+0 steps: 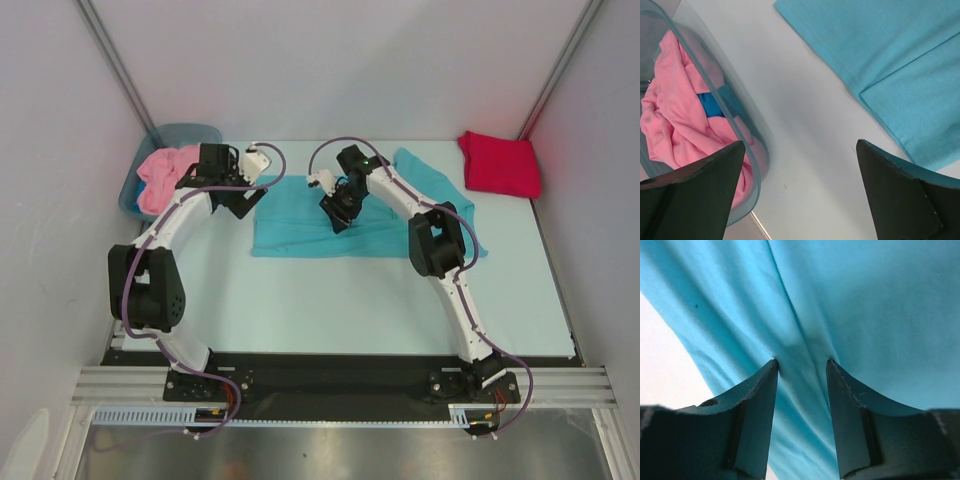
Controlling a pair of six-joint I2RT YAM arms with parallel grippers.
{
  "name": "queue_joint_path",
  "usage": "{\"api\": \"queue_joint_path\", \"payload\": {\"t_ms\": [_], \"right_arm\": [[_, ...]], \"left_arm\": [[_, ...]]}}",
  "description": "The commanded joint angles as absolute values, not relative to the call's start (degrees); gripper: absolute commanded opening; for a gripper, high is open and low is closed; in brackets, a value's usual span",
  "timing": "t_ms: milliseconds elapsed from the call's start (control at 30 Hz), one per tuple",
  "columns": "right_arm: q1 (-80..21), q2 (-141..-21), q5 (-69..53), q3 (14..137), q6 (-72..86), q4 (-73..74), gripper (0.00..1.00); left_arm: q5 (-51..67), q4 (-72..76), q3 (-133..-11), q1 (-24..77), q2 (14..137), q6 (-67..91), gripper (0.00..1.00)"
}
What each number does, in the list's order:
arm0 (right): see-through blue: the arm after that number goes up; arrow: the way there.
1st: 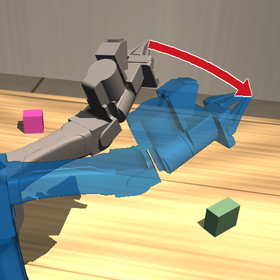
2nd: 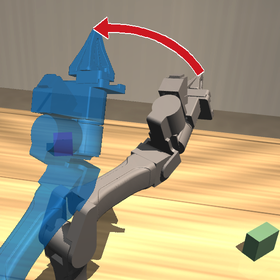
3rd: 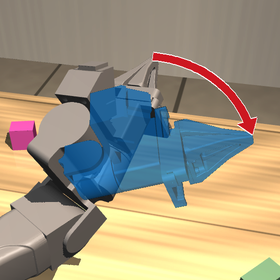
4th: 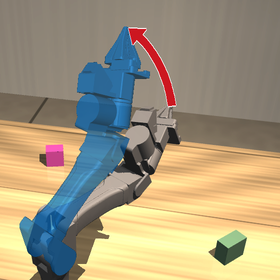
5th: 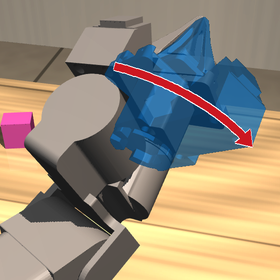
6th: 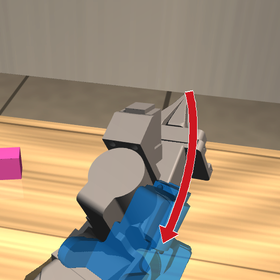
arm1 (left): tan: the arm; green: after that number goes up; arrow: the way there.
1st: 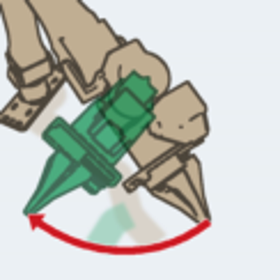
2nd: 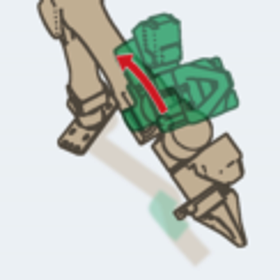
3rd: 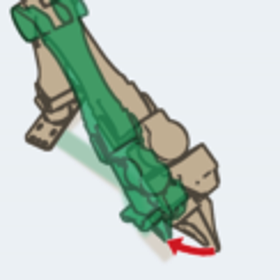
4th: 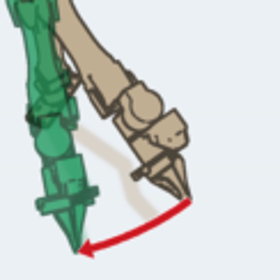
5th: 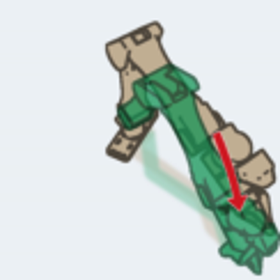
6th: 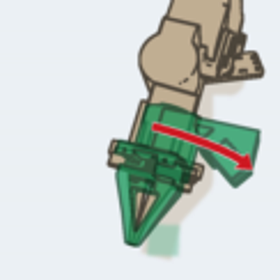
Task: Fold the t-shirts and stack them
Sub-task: Fold the tshirt
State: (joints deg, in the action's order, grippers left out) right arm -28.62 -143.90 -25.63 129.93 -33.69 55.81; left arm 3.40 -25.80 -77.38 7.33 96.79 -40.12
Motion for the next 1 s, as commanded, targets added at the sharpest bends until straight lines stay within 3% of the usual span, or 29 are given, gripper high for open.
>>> {"api": "queue_joint_path", "payload": {"t_ms": [0, 367, 500, 567, 967], "right_arm": [[-27.95, -144.84, -24.43, 132.89, -34.72, 55.46, 0.5], [-27.86, -146.07, -25.84, 132.72, -34.45, 56.25, 0.46], [-28.21, -145.99, -26.02, 132.72, -34.89, 56.69, 0.35], [-28.21, -145.72, -26.28, 132.8, -35.07, 56.95, 0.35], [-28.04, -143.27, -22.95, 134.38, -34.28, 56.78, 0.54]], "left_arm": [[3.34, -25.22, -79.63, 7.82, 97.12, -40.61, 1.0], [3.16, -25.22, -80.42, 8.17, 97.82, -41.13, 1.0], [3.08, -25.22, -80.86, 8.26, 98.26, -41.57, 1.0], [2.99, -25.22, -81.21, 8.35, 98.52, -41.57, 1.0], [3.08, -25.84, -81.65, 9.92, 100.19, -44.11, 1.0]]}}
